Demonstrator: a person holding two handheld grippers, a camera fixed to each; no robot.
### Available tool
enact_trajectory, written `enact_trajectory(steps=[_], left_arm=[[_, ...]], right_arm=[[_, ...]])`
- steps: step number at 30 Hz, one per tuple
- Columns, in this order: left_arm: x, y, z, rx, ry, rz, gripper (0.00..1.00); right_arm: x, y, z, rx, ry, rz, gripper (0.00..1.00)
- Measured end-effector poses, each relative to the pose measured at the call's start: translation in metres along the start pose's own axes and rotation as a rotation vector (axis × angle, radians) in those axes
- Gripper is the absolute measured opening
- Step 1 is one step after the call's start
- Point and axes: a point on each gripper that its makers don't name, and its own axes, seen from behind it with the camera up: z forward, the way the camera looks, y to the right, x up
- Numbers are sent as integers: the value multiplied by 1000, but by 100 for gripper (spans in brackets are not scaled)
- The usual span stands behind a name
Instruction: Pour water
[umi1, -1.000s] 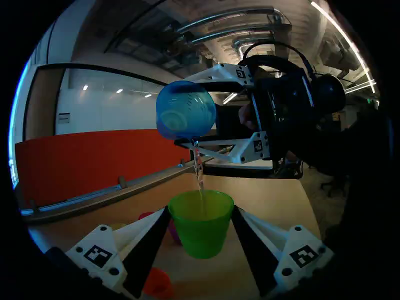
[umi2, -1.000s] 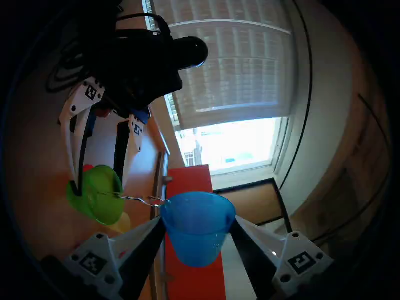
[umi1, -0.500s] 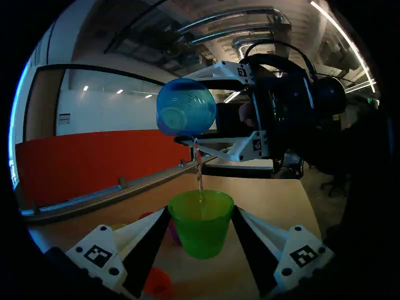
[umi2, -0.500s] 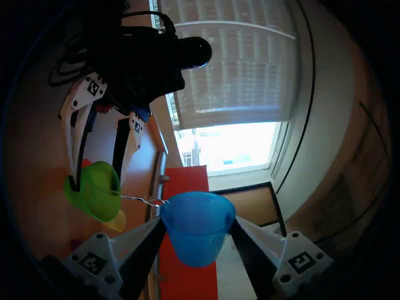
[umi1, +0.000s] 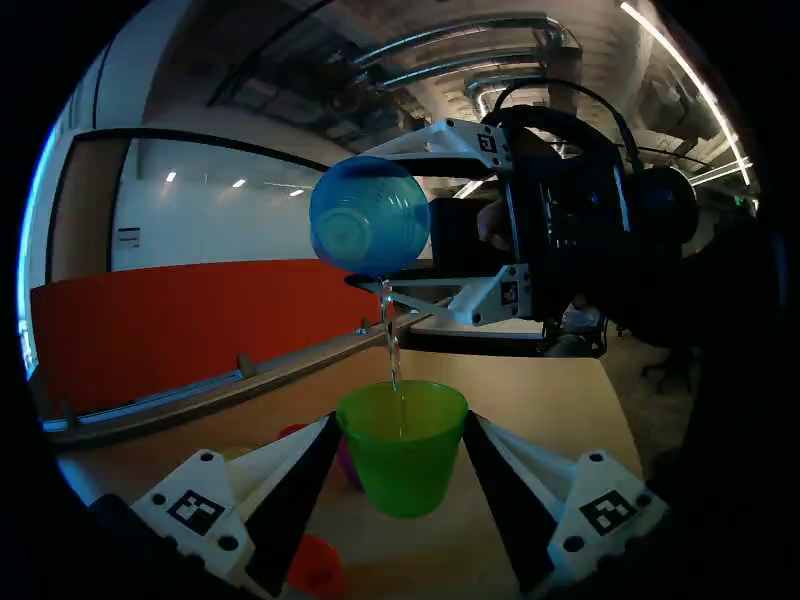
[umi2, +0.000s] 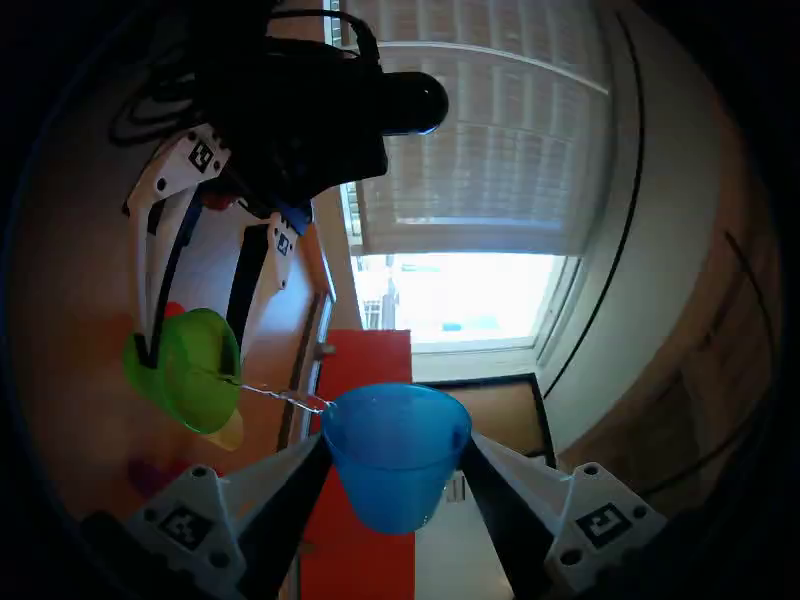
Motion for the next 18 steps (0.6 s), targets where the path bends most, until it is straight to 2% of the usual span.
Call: enact_trajectory(steps=[18], left_arm=[[1,-1,-1,4,4,1,87]], right_arm=[[5,7,-1,-21,0,-97,89]])
